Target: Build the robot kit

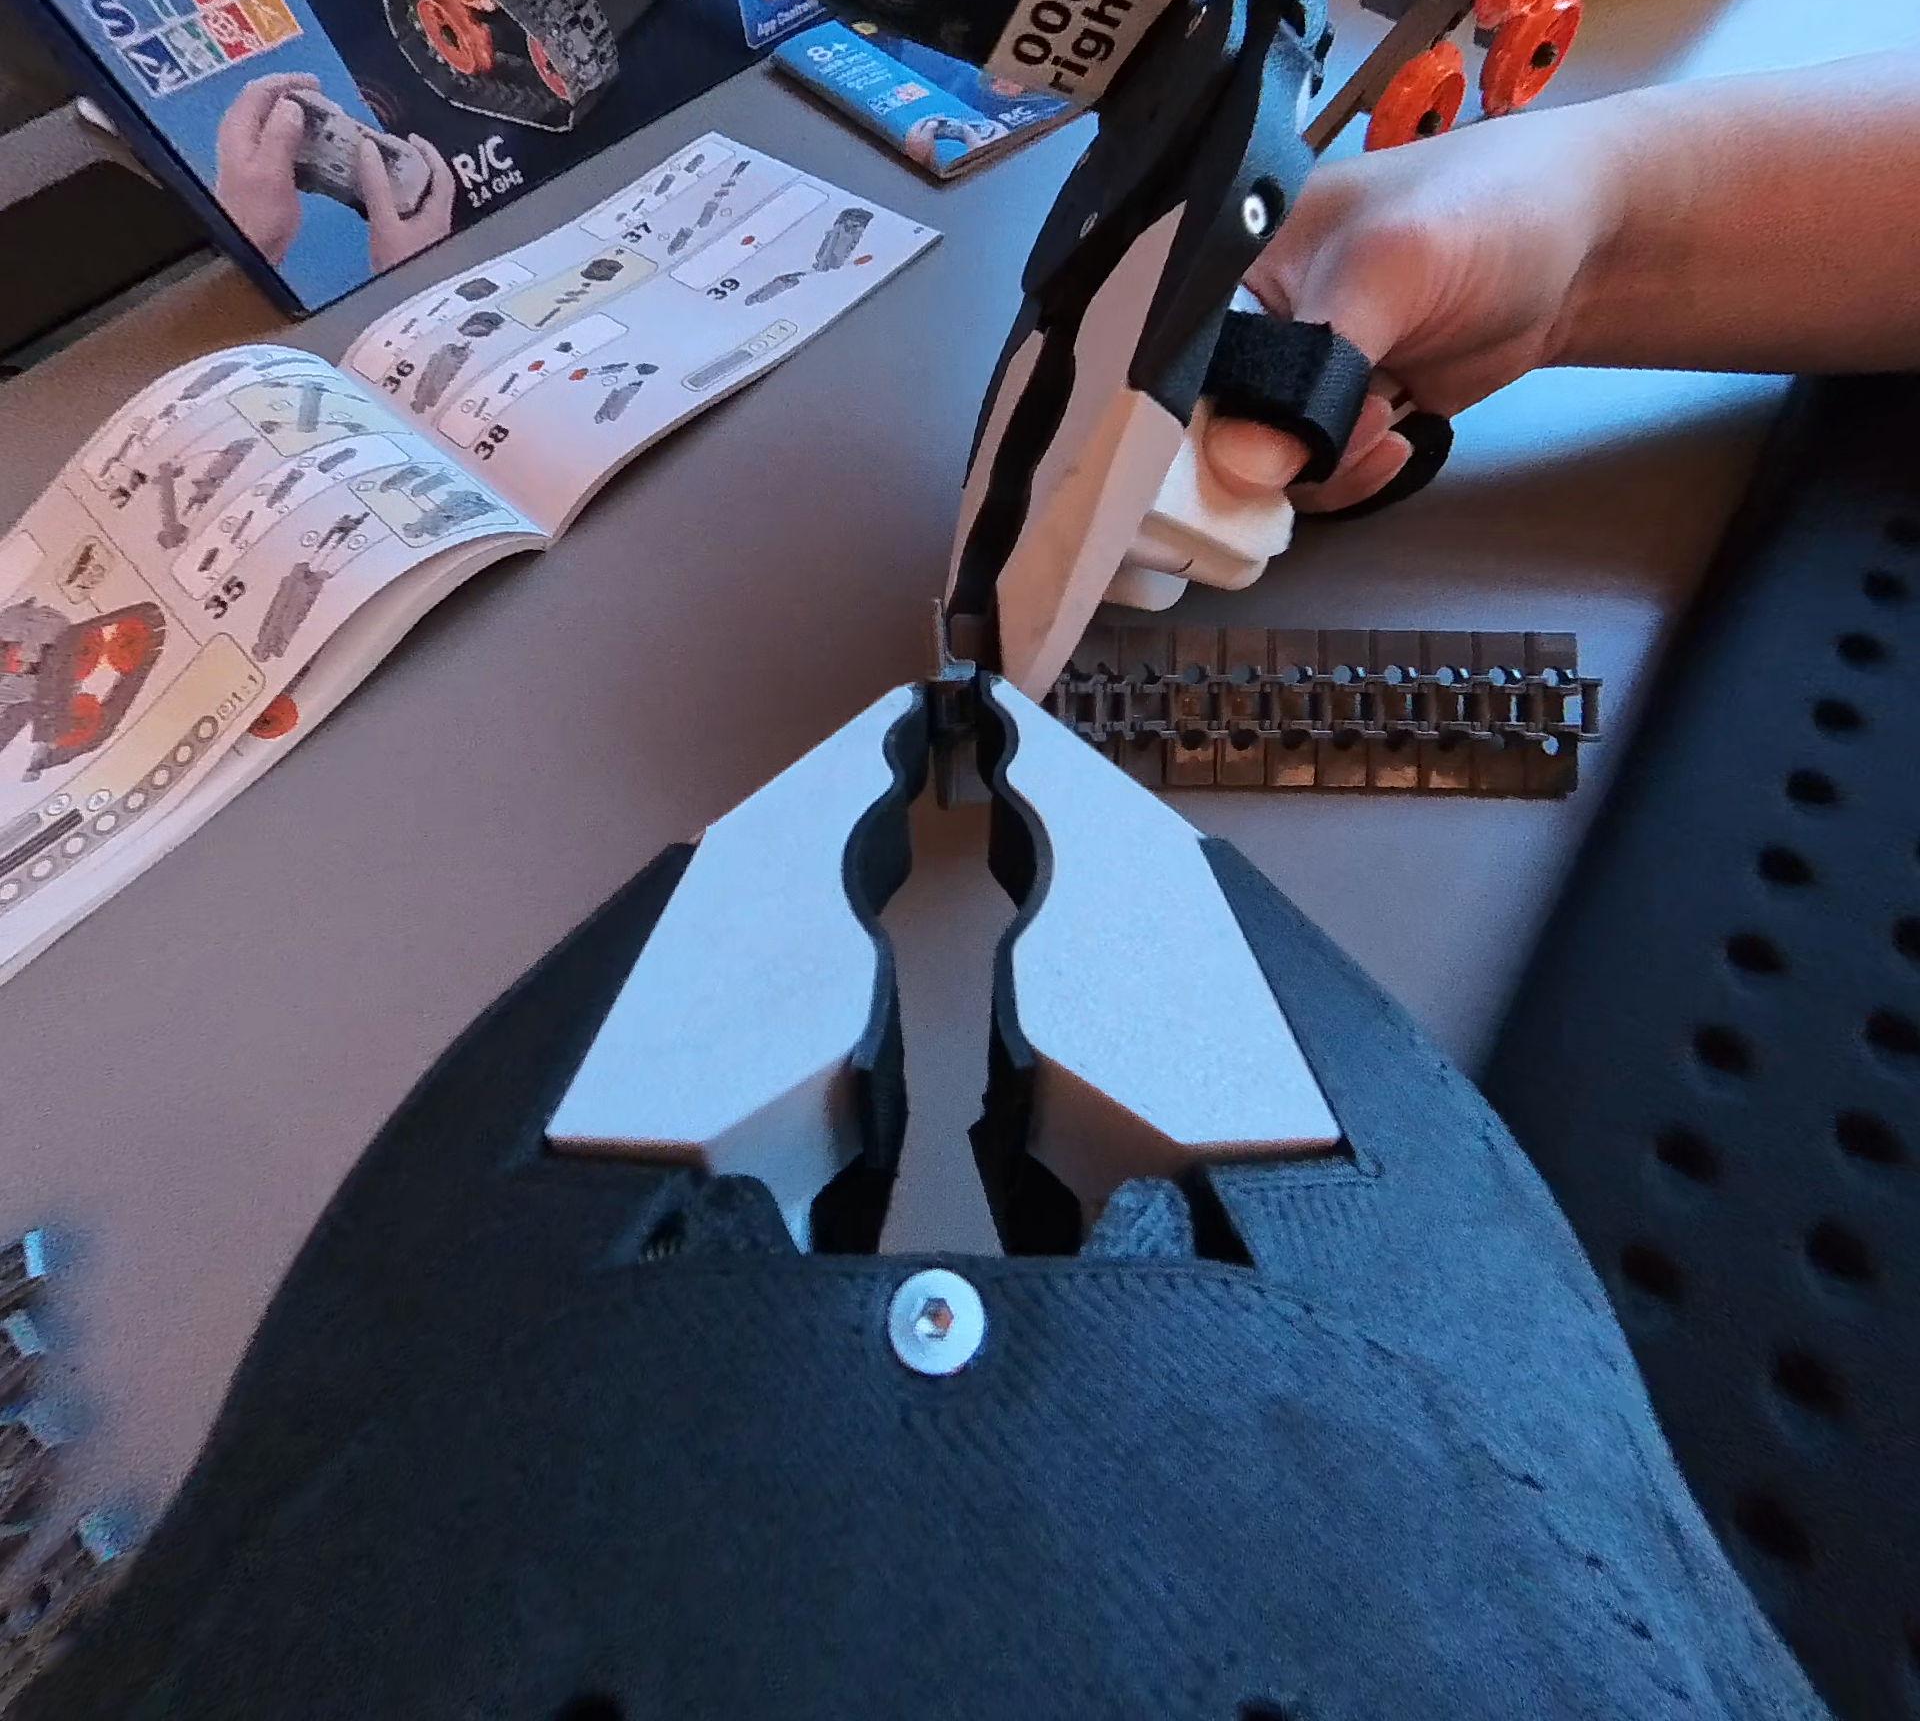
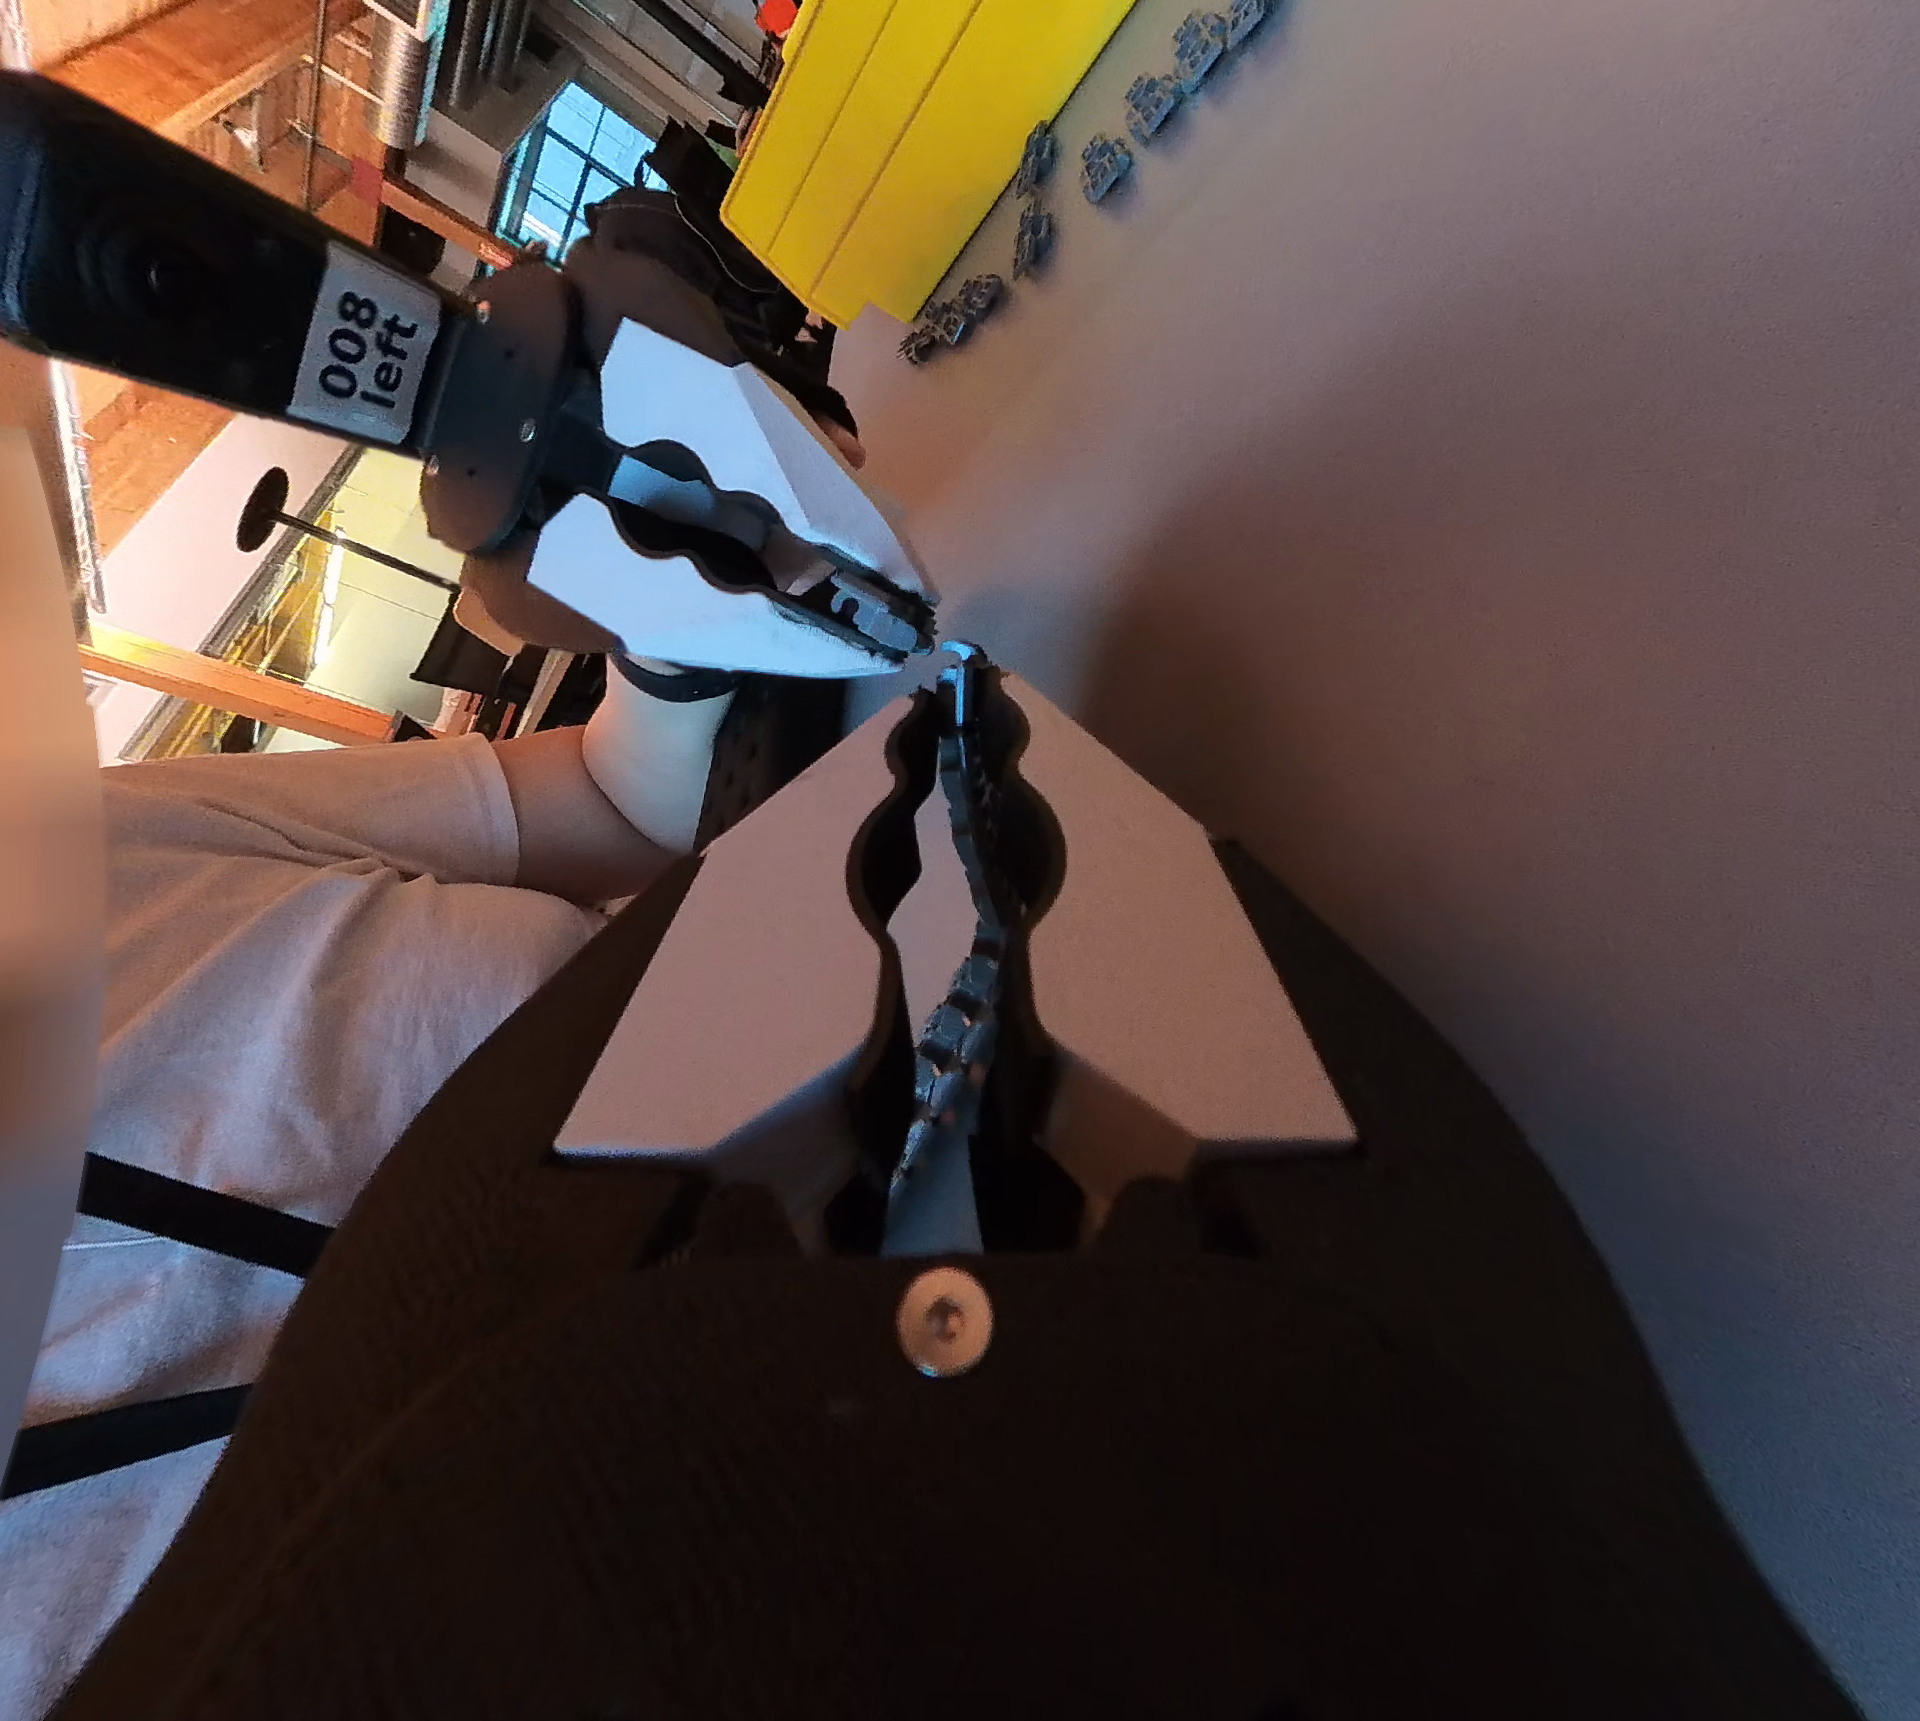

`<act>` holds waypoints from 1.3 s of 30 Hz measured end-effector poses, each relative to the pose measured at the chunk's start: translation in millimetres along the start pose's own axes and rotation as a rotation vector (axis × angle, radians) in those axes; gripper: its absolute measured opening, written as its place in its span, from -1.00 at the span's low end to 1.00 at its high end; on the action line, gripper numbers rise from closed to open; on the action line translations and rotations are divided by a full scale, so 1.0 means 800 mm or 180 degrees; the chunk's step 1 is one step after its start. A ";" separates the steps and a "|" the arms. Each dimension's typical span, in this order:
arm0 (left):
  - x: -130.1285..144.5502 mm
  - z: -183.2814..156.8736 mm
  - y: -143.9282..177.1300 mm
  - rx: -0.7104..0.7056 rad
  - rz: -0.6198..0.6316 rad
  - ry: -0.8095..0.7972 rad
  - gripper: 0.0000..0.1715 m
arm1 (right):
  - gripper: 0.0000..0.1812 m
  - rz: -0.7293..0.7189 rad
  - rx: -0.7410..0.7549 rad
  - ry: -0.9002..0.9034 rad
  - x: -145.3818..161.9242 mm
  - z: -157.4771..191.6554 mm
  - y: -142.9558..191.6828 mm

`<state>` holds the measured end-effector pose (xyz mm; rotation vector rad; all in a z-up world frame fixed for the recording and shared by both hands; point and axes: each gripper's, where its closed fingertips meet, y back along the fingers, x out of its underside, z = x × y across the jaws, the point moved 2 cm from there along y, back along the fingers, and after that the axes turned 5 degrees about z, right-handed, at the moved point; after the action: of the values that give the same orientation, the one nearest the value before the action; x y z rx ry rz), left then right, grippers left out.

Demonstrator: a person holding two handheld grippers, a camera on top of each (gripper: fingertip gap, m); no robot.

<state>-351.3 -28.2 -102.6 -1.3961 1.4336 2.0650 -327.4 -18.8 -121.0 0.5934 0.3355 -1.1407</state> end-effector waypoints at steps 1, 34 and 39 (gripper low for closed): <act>0.001 -0.002 0.000 0.0071 0.0007 0.0030 -0.94 | -0.94 0.0007 -0.0015 -0.0002 0.001 0.001 0.000; 0.014 -0.005 0.002 0.1125 -0.0027 0.1217 -1.00 | -0.92 0.0599 0.0354 0.0256 0.032 -0.009 0.008; 0.003 -0.004 0.009 0.1285 -0.0240 0.1359 -1.00 | -0.62 0.0457 0.0681 0.0827 0.019 -0.008 0.005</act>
<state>-355.7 -35.0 -100.8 -1.7344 1.7983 1.3723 -317.4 -25.2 -133.2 0.9441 0.3890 -0.9683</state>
